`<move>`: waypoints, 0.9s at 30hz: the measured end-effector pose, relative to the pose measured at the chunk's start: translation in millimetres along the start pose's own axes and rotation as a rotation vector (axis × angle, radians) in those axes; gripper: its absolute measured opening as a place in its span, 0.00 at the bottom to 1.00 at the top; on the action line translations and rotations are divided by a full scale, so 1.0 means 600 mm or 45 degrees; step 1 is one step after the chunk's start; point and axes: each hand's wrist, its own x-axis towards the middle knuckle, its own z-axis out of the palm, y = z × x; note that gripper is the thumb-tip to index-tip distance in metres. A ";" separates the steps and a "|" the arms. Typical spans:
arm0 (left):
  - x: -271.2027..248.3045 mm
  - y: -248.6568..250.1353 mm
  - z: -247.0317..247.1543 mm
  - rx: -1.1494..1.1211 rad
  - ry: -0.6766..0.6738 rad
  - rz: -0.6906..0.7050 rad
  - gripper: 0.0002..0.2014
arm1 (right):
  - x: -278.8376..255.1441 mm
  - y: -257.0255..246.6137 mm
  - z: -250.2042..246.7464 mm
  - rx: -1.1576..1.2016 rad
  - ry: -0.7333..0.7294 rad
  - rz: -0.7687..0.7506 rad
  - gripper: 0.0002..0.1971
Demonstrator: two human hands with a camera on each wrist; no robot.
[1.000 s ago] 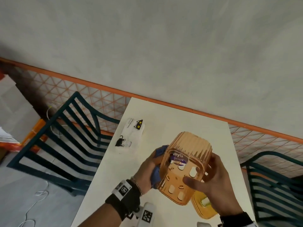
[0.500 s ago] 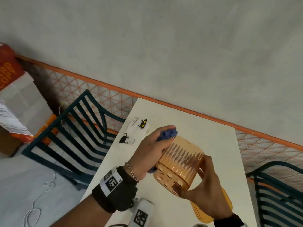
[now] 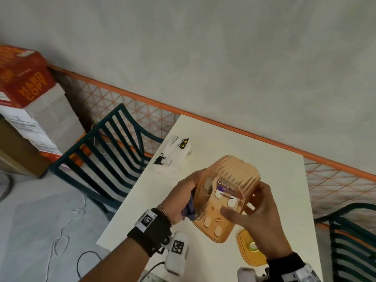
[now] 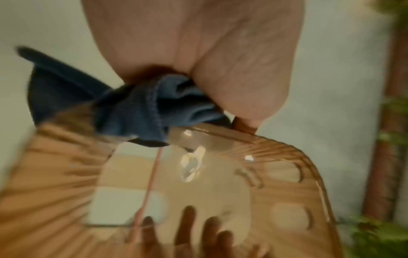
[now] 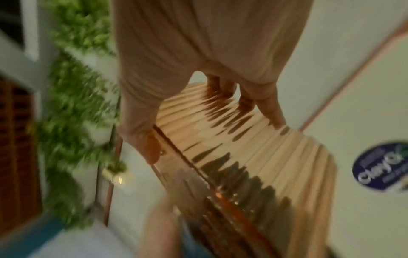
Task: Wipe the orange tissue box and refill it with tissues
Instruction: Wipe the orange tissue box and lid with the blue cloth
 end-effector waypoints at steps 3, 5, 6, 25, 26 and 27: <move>0.000 -0.067 0.002 -0.127 -0.054 -0.047 0.31 | 0.008 0.014 -0.006 0.131 0.062 0.108 0.48; -0.001 -0.107 0.001 -0.333 -0.059 0.085 0.31 | 0.011 0.019 -0.007 0.213 0.102 0.166 0.45; -0.003 -0.121 0.000 -0.427 -0.037 0.141 0.34 | 0.012 0.022 -0.005 0.280 0.099 0.196 0.41; -0.057 -0.176 -0.147 -0.393 0.585 -0.166 0.21 | -0.004 0.112 0.064 -0.363 -0.370 0.227 0.09; -0.059 -0.174 -0.176 -0.357 0.708 -0.176 0.24 | -0.007 0.116 0.067 -0.420 -0.419 0.239 0.10; -0.059 -0.174 -0.203 -0.244 0.813 -0.163 0.21 | -0.009 0.122 0.073 -0.481 -0.461 0.233 0.10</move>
